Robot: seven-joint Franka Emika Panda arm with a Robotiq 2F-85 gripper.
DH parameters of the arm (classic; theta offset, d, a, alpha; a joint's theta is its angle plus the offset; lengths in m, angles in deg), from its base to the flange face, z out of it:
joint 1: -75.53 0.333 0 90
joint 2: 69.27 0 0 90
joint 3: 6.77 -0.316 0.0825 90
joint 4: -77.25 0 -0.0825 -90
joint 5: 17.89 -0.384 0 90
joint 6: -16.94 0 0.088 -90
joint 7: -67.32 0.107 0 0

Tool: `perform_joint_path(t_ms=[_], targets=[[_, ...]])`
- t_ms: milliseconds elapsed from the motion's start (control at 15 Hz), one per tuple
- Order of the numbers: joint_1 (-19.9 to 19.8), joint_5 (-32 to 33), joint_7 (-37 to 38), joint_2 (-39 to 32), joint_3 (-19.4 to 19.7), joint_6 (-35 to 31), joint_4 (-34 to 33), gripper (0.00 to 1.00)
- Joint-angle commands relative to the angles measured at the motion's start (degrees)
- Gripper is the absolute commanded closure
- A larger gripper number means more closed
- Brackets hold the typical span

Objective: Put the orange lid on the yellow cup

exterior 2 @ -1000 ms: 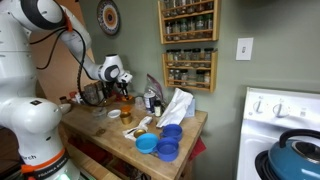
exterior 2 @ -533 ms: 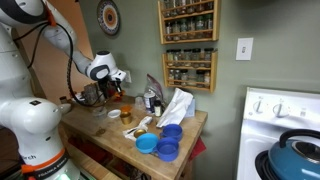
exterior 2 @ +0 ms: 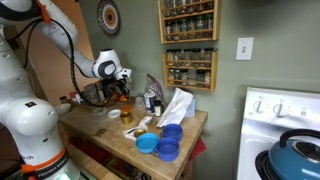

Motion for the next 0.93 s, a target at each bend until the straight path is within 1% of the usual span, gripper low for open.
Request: perform_joint_path(t_ms=[0,133,200,267,333,400,467,533,600,667,733,800,867], targets=[[2.7,-5.4,-15.1,7.4,5.5,6.1,4.5,0.98],[6.8,-9.1,-23.9,9.5,11.2,8.7,5.6,0.98],[9.3,-13.1,-28.5,9.8,14.4,9.5,5.4,0.98],[3.5,-8.8,-21.7,6.7,8.0,7.7,3.2,0.93],[4.9,-11.0,-25.2,7.5,10.0,8.5,3.6,0.93],[5.6,-12.0,-27.0,8.0,11.1,8.7,3.9,0.93],[6.1,-12.3,-27.5,8.2,11.5,8.8,4.0,0.93],[6.3,-12.4,-27.6,8.3,11.6,8.8,4.0,0.98],[6.3,-11.6,-30.0,7.9,11.7,9.0,3.9,0.98],[6.7,-12.3,-33.3,8.2,12.4,9.0,4.1,0.98],[7.5,-13.0,-39.7,8.7,13.7,9.4,4.9,0.98],[7.6,-13.1,-43.7,9.1,14.5,9.6,5.6,0.98],[10.0,-13.6,-47.8,9.4,17.3,9.6,6.2,0.98]])
